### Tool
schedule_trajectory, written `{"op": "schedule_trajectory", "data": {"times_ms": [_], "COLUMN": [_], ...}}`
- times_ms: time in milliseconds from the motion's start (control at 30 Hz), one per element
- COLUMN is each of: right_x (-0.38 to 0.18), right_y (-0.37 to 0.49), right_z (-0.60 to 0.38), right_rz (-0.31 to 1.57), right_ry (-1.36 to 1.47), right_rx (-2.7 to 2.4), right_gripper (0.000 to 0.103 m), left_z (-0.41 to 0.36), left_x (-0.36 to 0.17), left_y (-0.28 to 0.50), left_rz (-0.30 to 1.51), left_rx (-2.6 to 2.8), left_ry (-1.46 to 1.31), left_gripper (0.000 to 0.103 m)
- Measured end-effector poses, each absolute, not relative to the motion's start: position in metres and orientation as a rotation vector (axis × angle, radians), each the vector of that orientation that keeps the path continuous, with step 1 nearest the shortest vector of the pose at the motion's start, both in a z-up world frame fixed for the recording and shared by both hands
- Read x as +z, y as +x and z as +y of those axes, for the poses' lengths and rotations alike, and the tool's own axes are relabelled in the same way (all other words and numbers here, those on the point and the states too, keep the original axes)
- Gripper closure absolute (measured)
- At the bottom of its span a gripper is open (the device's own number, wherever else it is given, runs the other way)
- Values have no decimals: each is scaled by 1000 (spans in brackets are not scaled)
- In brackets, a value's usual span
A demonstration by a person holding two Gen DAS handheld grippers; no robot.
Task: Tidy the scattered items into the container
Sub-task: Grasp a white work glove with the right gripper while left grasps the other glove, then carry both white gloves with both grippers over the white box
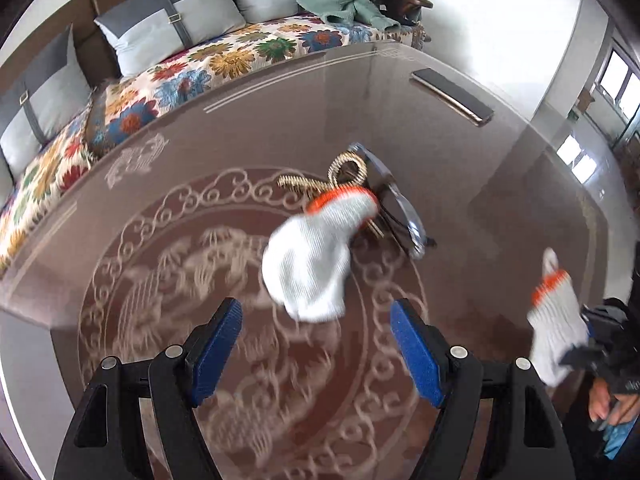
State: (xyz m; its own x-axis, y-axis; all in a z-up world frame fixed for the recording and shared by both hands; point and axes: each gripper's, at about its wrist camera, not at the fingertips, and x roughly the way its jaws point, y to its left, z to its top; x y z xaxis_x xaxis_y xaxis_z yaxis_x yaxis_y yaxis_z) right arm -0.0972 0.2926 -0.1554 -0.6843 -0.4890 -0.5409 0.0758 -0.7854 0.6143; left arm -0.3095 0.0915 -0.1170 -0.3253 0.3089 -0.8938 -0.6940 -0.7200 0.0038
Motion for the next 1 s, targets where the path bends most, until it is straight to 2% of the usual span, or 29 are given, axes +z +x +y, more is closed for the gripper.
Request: {"op": "schedule_trajectory", "data": {"times_ms": [300,333,367,400,600,833,1000], "right_x": [-176,-176,-176,-177,-180,-177,-172], "right_y": [-102,-103,-104,-105,-103,-98,-90], "right_z": [302,302,302,303,303,305,301], "right_rz": [-903,-907,-910,-916,-922,-897,-865], "right_ry": [1033,1032,1031,1030,1036,1028,1039], "right_rx": [-2393,-2389,-2386,-2383,-2396,-2431,-2463], "right_gripper": [71,71,70,69,69,69,69], "left_z": [132,133,132,130,115,104,96], "left_x": [-157,-158,-158,-156,-144,-111,-90], "left_y": [-333,-334,-336,-338,-332,-257,-220], "left_rz": [679,671,657,639,576,712,702], "left_rx": [1977,1980,1994,2017,2140,2282,2353], "left_ry": [-1306,-1305,-1316,-1327,-1351,-1302,-1266], "left_gripper": [27,34,61,79,78,78,78]}}
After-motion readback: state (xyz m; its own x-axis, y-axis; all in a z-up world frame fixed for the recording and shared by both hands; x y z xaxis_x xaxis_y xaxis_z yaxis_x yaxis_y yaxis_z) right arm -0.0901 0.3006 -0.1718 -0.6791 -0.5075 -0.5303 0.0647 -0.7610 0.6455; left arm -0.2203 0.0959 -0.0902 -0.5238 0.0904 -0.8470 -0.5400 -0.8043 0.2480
